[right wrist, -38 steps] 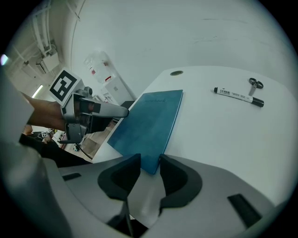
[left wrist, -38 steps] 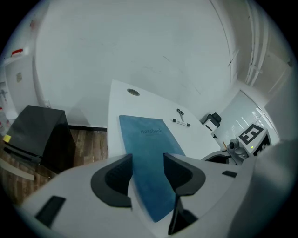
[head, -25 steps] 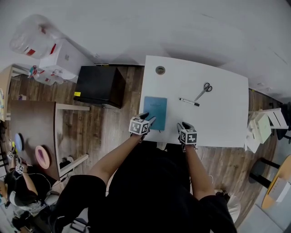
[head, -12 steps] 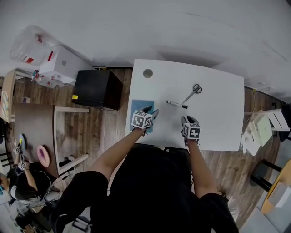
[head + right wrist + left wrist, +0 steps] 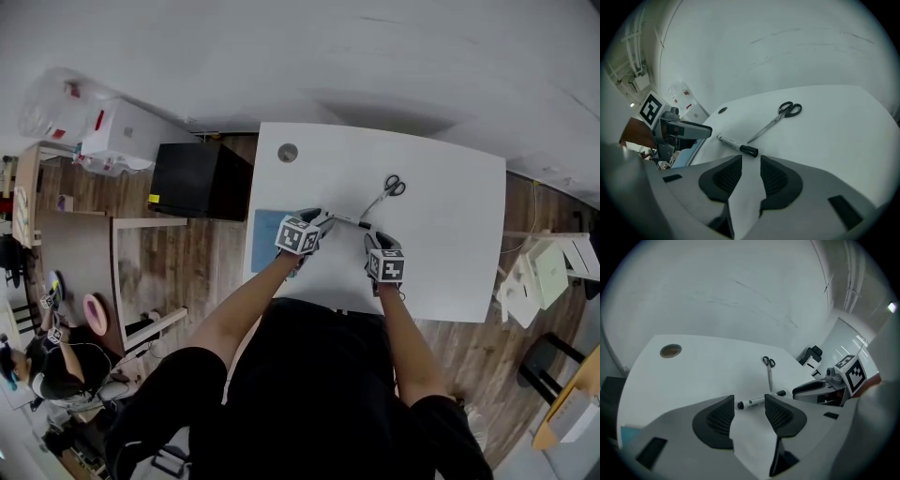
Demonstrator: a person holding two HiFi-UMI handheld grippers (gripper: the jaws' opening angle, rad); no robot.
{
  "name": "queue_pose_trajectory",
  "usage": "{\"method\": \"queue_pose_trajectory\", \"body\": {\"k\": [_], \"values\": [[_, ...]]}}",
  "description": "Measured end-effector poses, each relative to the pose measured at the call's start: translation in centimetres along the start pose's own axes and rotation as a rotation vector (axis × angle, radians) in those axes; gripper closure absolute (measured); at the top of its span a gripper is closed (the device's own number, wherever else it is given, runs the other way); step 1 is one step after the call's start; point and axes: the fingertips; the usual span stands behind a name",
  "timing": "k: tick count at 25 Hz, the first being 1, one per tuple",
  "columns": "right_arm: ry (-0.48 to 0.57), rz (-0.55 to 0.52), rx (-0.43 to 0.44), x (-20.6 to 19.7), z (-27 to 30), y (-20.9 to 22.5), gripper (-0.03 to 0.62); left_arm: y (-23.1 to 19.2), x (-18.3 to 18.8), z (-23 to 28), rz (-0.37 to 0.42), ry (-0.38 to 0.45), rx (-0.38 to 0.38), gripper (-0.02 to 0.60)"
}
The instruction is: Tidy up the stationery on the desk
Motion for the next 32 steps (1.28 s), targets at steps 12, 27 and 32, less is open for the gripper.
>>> {"method": "queue_pose_trajectory", "body": {"k": [12,27,32], "values": [[0.002,-0.017,0.111,0.5,2.2,-0.2,0.484,0.2,-0.3,1.9,0.064,-0.049,0.026,0.38],[-0.023,-0.127,0.117,2.5,3.2,-0.1,0.494,3.3,-5.5,0.5,-0.049,-0.162,-0.088,0.38],[-0.057,-0.171,0.14,2.5,4.5,-2.1,0.494,4.9,-7.2,0.2,-0.097,-0.151,-0.13,0.38]]}}
Point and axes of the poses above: the fingertips, and each gripper's own axes: z forward along the fingers, y to its right, x out of its top, and after that the axes turned 9 degrees about -z, right-handed
